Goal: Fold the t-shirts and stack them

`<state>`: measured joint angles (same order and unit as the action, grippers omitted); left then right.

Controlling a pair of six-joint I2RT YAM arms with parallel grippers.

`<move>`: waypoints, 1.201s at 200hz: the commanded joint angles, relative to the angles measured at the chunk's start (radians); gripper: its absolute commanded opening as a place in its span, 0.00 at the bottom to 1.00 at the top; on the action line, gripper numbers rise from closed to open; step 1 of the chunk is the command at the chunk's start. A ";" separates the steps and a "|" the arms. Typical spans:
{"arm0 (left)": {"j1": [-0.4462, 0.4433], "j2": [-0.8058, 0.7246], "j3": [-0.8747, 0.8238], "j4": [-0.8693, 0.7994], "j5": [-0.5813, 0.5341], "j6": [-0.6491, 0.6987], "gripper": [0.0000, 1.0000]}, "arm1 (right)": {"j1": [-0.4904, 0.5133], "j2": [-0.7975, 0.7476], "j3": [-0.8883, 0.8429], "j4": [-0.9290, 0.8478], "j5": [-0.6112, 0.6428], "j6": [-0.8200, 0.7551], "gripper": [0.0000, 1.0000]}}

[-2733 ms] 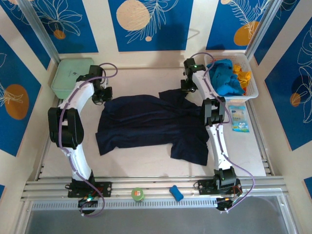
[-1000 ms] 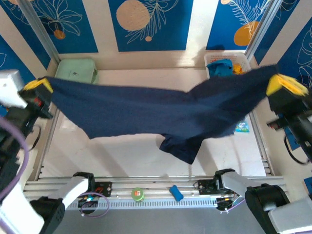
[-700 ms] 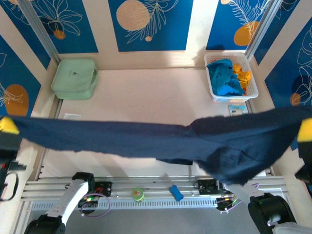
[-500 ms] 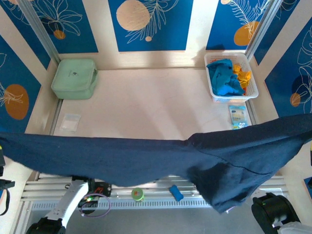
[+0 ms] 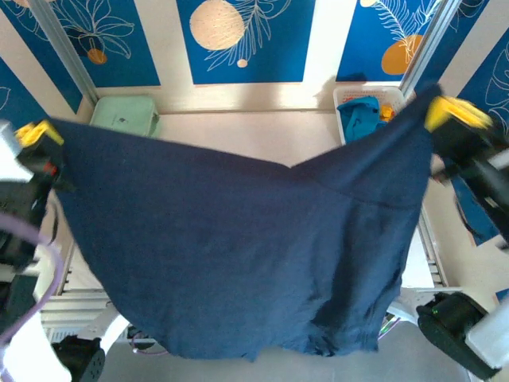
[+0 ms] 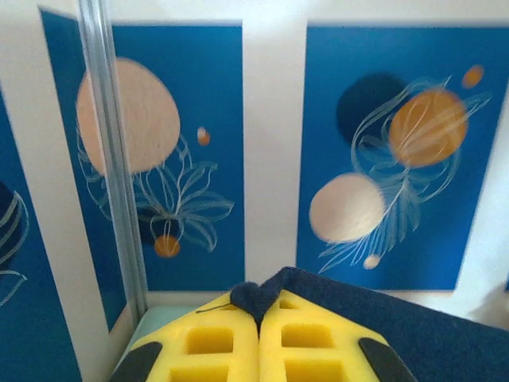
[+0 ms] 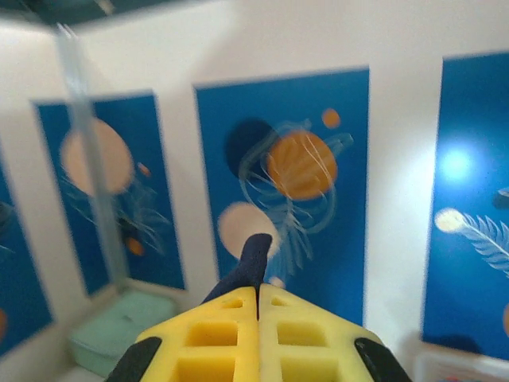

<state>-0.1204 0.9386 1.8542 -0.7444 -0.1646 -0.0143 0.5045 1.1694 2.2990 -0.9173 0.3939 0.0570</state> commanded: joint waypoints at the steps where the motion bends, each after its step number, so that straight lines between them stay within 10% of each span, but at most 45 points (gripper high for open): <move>1: -0.008 0.057 -0.118 0.182 -0.065 0.051 0.00 | -0.070 0.121 -0.067 0.100 0.093 -0.076 0.00; 27: -0.008 0.154 -0.295 0.353 -0.069 0.051 0.00 | -0.291 0.247 -0.163 0.144 -0.157 0.061 0.00; 69: -0.005 0.410 -0.411 0.552 -0.066 0.037 0.00 | -0.384 0.525 -0.224 0.261 -0.298 0.088 0.00; 164: -0.004 1.071 -0.234 0.683 -0.095 0.014 0.00 | -0.374 1.350 0.469 0.097 -0.317 0.028 0.00; 240: -0.001 1.319 -0.011 0.663 -0.128 0.036 0.00 | -0.397 1.376 0.421 0.231 -0.272 0.037 0.00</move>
<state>-0.1204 2.2234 1.7721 -0.0948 -0.2649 0.0093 0.1192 2.5885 2.7224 -0.7399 0.1051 0.0967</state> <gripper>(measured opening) 0.064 0.049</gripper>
